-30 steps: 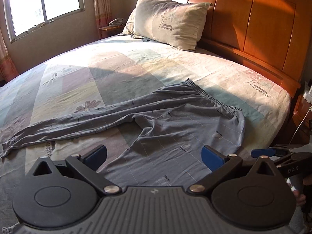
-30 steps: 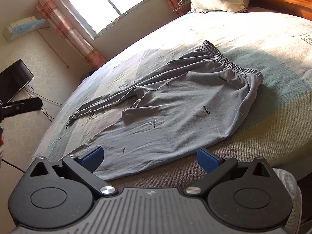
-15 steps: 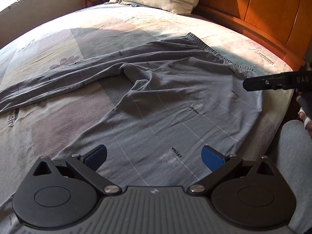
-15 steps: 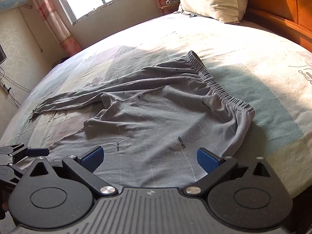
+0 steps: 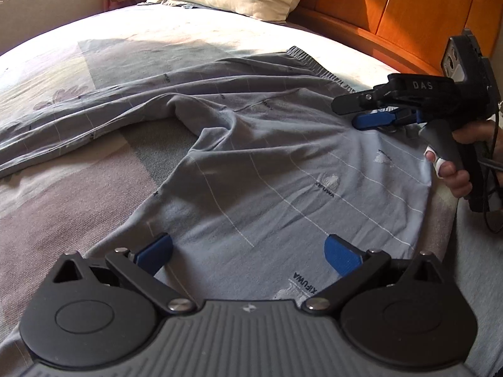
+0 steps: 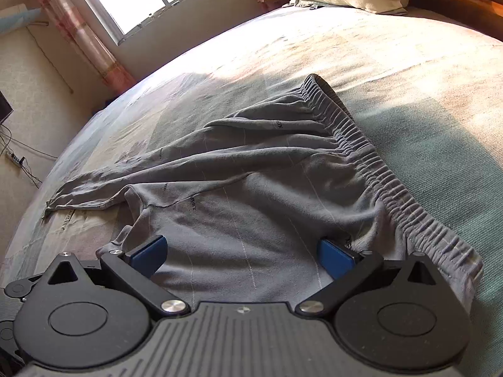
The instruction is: Fold clothes
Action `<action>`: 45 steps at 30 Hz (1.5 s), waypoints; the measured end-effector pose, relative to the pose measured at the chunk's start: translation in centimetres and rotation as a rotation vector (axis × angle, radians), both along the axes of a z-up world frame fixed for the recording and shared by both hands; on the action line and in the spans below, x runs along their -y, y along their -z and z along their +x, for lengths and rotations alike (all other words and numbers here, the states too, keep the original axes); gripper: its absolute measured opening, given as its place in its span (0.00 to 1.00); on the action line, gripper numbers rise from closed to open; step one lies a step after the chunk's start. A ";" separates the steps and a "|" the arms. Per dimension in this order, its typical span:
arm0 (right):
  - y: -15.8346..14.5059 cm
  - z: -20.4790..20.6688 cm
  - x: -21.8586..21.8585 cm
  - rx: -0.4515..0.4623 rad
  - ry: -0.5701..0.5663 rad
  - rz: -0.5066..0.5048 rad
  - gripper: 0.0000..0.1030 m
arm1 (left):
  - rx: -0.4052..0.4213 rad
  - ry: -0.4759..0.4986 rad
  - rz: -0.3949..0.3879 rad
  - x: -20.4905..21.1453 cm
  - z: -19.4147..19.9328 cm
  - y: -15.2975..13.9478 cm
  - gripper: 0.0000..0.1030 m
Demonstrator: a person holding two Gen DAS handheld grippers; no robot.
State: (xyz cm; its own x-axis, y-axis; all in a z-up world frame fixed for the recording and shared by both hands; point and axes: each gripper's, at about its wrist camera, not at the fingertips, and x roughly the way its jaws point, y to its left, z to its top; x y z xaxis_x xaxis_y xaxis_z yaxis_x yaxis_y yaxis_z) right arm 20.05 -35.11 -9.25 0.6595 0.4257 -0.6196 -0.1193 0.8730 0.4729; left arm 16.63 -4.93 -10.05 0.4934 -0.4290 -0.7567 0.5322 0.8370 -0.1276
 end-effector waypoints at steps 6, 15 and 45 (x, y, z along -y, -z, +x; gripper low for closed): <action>0.2 -0.7 -1.6 0.056 0.013 -0.089 1.00 | 0.023 -0.027 -0.066 -1.3 2.7 -2.9 0.99; -4.8 2.0 -7.5 0.102 -0.122 -0.279 1.00 | 0.099 -0.208 0.063 -7.5 7.3 -3.8 0.99; -3.3 8.4 -26.9 0.034 -0.646 -0.347 0.95 | 0.060 -0.437 -0.015 -17.8 8.4 -4.2 0.99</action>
State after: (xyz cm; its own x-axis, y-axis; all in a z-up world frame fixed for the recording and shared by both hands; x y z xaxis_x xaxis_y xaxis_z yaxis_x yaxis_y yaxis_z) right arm 28.46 -8.18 -6.00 0.3645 0.5189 -0.7732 -0.6706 0.7224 0.1686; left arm 25.00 12.89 -5.80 0.6736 -0.1807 -0.7167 0.1352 0.9834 -0.1208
